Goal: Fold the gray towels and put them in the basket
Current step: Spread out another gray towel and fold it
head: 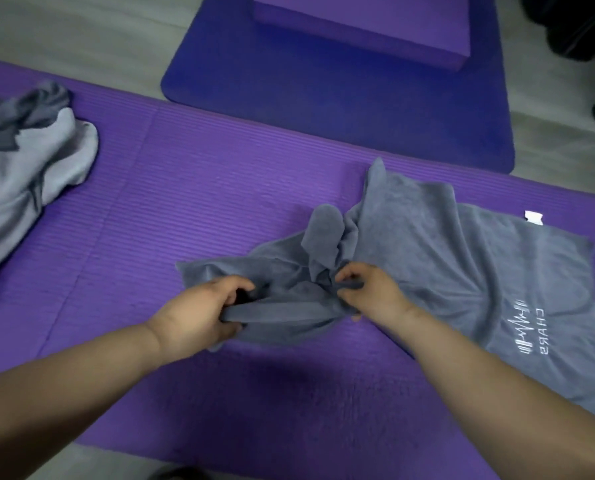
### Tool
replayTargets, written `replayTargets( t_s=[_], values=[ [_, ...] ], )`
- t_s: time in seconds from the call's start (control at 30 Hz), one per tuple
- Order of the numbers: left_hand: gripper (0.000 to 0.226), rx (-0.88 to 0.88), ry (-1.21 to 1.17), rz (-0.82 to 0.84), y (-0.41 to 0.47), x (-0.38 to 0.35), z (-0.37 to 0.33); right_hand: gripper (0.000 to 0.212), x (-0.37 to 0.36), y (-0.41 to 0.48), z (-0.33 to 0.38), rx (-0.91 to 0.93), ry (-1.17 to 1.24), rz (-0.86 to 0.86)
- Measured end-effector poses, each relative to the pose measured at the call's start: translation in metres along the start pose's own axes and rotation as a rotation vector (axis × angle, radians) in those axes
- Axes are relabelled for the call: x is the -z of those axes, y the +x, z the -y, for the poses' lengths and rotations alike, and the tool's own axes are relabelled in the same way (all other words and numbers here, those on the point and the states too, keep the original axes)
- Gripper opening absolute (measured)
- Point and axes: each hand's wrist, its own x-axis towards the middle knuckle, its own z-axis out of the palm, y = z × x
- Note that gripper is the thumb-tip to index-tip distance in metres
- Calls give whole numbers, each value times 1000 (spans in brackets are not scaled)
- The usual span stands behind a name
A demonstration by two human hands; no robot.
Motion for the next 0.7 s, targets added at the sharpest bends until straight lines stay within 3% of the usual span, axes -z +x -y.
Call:
replayTargets(
  t_s=[0.07, 0.13, 0.23, 0.27, 0.33, 0.37, 0.43, 0.5, 0.6, 0.7],
  values=[
    [45, 51, 30, 19, 4, 6, 5, 21, 23, -6, 10, 51, 177, -36],
    [28, 45, 141, 80, 10, 7, 8, 36, 56, -13, 23, 116, 376, -137],
    [42, -12, 168, 52, 21, 6, 9, 59, 109, -19, 28, 205, 727, -353],
    [46, -83, 99, -12, 25, 4, 9, 55, 123, -22, 27, 212, 832, -413],
    [47, -182, -13, -104, 33, -2, 3, 19, 145, -27, 23, 250, 1110, -424],
    [50, -165, -44, -107, 33, -6, -2, 10, 153, -26, 20, 273, 1246, -415],
    [66, -135, -72, -91, 36, -15, -11, 20, 162, -24, 17, 314, 1384, -368],
    [94, -124, -65, -43, 41, -21, -17, 22, 159, -22, 21, 310, 1356, -329],
    [92, -43, 185, 109, 53, -26, -21, 9, 142, -8, 27, 200, 1187, -348],
    [83, -49, 368, 69, 64, -31, -34, 23, 126, 7, 36, 87, 1001, -370]
  ],
)
